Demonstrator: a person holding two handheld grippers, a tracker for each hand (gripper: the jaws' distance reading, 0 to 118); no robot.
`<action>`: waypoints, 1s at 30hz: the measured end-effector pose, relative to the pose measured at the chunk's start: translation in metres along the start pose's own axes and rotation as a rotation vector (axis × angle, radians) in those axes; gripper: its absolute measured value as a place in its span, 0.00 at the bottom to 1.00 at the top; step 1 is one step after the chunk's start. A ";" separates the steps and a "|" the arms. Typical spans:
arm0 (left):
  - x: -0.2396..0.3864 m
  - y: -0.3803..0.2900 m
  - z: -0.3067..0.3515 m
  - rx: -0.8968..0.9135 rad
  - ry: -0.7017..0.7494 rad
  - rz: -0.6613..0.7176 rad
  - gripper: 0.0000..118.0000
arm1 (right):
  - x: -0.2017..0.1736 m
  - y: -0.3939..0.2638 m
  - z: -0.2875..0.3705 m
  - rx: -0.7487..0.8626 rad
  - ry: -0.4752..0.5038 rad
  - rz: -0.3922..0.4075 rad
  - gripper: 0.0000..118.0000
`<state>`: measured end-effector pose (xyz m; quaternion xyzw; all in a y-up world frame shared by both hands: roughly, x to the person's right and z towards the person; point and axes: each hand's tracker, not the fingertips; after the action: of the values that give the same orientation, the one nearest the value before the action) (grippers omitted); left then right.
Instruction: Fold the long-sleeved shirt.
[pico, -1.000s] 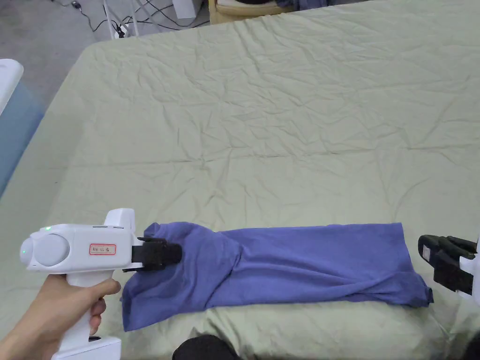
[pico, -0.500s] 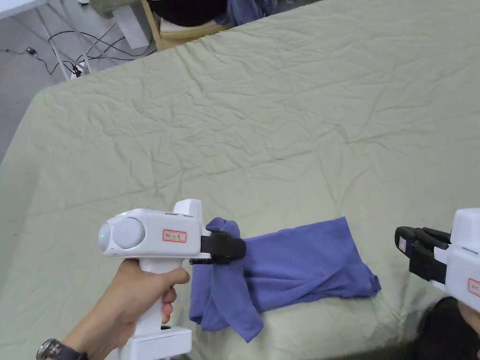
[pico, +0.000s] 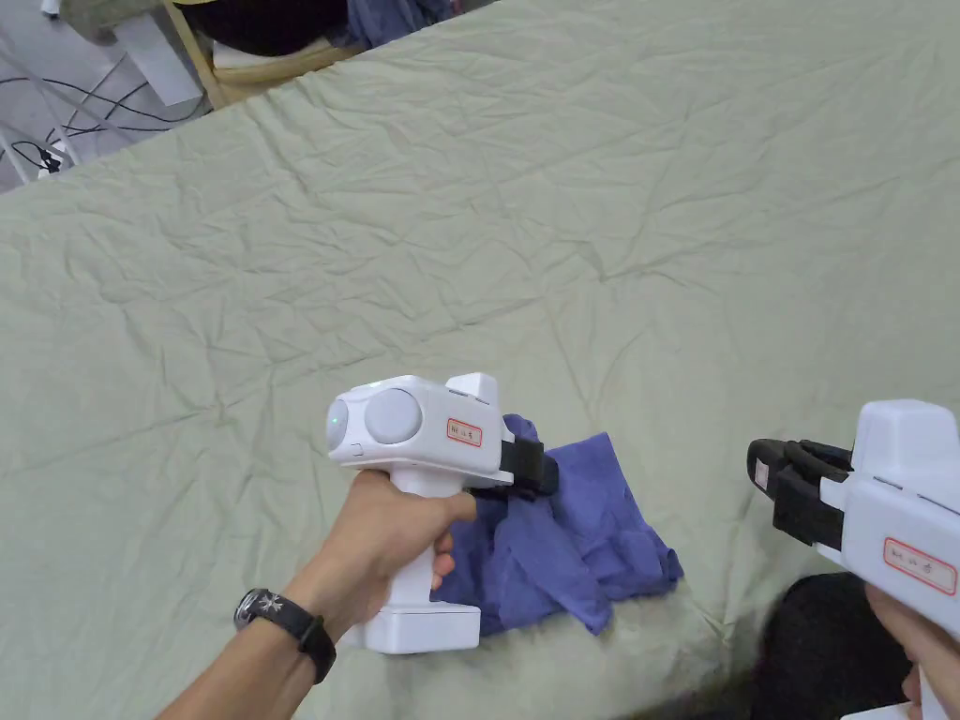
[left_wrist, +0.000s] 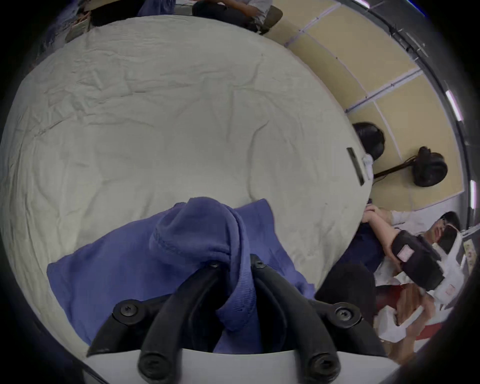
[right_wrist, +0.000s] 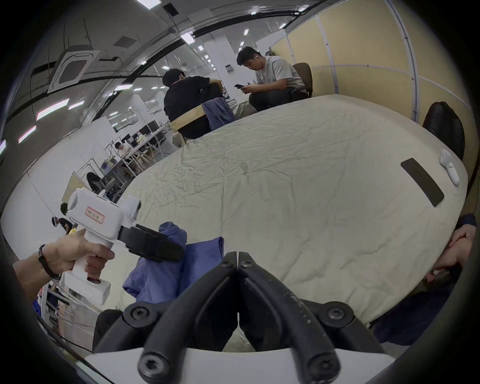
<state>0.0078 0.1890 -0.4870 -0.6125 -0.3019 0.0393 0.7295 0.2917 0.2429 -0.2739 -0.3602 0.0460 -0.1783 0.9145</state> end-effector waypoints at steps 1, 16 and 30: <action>-0.002 0.001 -0.008 -0.013 0.007 0.011 0.11 | 0.001 0.000 -0.001 -0.003 -0.001 0.000 0.01; 0.061 -0.001 0.005 0.058 -0.252 0.026 0.61 | -0.003 -0.003 0.004 -0.012 -0.011 0.009 0.01; 0.036 -0.091 0.133 0.507 0.026 -0.111 0.17 | -0.041 0.004 0.022 0.025 0.011 0.079 0.01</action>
<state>-0.0565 0.2977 -0.3803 -0.3930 -0.3059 0.0658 0.8647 0.2596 0.2739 -0.2624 -0.3457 0.0632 -0.1445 0.9250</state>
